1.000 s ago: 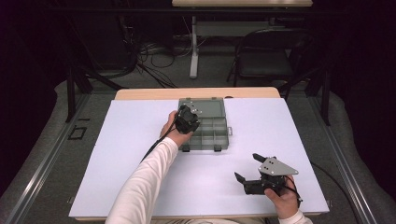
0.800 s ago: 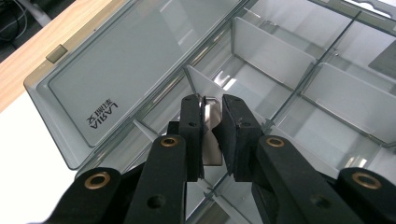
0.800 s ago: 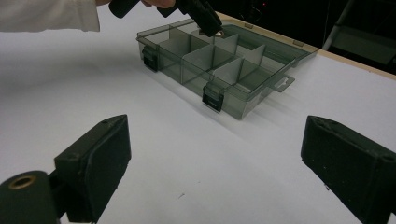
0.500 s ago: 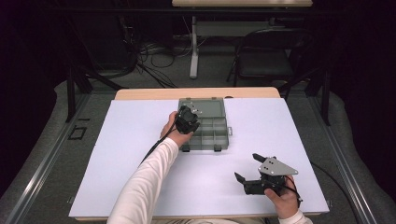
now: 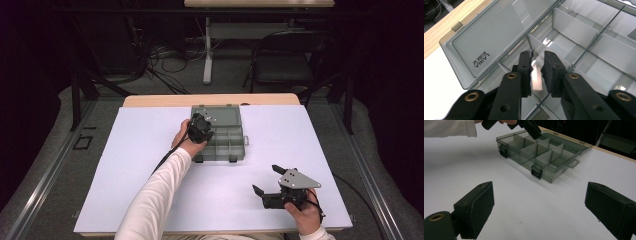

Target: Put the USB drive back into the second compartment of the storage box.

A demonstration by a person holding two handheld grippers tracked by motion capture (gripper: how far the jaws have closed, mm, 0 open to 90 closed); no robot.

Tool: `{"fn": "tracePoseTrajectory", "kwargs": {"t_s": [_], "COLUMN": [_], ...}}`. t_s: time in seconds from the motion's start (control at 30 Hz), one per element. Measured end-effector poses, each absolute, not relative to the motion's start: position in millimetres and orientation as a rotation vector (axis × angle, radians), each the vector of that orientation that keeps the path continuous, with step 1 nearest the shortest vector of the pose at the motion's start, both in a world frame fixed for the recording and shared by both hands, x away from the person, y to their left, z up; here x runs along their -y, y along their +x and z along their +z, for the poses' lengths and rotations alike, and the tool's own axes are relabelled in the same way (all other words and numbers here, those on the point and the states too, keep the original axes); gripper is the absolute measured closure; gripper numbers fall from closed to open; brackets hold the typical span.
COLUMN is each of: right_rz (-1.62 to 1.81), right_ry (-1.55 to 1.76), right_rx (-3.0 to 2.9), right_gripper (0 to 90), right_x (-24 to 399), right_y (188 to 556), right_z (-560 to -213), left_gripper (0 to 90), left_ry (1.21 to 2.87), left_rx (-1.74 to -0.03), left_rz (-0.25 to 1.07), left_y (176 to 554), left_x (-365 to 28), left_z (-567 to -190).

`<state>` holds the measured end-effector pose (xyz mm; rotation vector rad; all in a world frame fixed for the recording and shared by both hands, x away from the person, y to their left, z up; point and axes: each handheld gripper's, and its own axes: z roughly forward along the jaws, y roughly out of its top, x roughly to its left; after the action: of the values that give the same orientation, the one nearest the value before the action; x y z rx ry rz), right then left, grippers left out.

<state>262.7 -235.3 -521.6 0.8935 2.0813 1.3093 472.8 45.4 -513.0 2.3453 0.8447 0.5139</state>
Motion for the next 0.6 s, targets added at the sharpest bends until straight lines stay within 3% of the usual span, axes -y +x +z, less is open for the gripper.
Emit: {"fn": "tracePoseTrajectory", "kwargs": {"t_s": [0.37, 0.6], "right_rz": [1.302, 1.307], "right_ry": [0.89, 0.906], "right_rx": [-2.089, -2.083], "right_gripper": [9.4, 9.6], "right_x": [235.0, 238.0], "right_y": [262.5, 261.2], "right_z": [-522.5, -523.4], "left_gripper": [56.5, 53.0], "left_ry": [2.318, 2.298], "left_rx": [-0.839, -0.85], "left_rz": [0.569, 0.55], "left_y": [469.5, 466.7], "left_x": [-48.4, -51.3], "left_z": [-507.0, -500.1]}}
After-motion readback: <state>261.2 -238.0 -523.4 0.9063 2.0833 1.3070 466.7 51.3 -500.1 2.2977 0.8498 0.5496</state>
